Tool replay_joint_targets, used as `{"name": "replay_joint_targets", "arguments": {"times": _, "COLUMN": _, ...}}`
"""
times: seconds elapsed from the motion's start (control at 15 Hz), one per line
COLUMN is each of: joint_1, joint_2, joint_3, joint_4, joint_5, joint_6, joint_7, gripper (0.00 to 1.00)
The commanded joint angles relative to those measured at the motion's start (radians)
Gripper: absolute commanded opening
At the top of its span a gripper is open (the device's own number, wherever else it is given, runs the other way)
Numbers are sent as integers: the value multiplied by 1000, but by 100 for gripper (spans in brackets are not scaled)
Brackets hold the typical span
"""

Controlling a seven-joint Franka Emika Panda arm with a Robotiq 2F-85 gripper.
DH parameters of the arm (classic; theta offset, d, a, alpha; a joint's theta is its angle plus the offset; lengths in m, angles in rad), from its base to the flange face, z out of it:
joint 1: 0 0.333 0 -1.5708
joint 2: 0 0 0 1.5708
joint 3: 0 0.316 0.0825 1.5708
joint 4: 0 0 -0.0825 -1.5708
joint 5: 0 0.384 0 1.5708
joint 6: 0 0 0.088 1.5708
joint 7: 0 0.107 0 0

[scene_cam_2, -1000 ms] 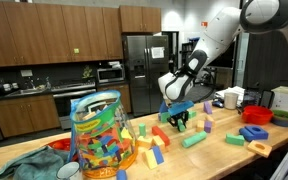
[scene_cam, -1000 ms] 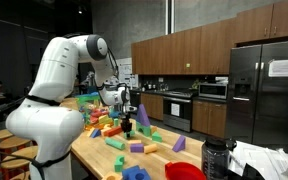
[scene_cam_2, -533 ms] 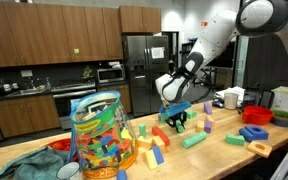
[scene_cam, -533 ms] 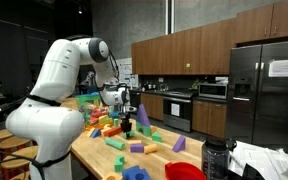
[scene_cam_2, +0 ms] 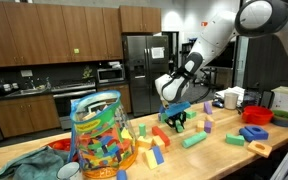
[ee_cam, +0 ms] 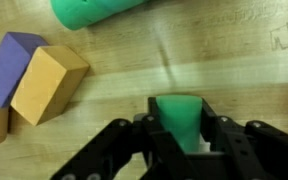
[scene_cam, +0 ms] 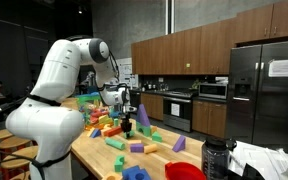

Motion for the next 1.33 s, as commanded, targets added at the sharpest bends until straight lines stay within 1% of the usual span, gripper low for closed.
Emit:
{"name": "replay_joint_targets", "arguments": {"times": 0.0, "joint_1": 6, "joint_2": 2, "joint_3": -4, "joint_4": 9, "joint_5": -20, "joint_6": 1, "joint_7": 38, "gripper": 15}}
{"name": "replay_joint_targets", "arguments": {"times": 1.2, "joint_1": 10, "joint_2": 8, "joint_3": -12, "joint_4": -17, "joint_5": -18, "joint_6": 151, "joint_7": 114, "gripper": 15}}
{"name": "replay_joint_targets", "arguments": {"times": 1.27, "joint_1": 11, "joint_2": 8, "joint_3": -12, "joint_4": -18, "joint_5": -16, "joint_6": 152, "joint_7": 118, "gripper": 65}}
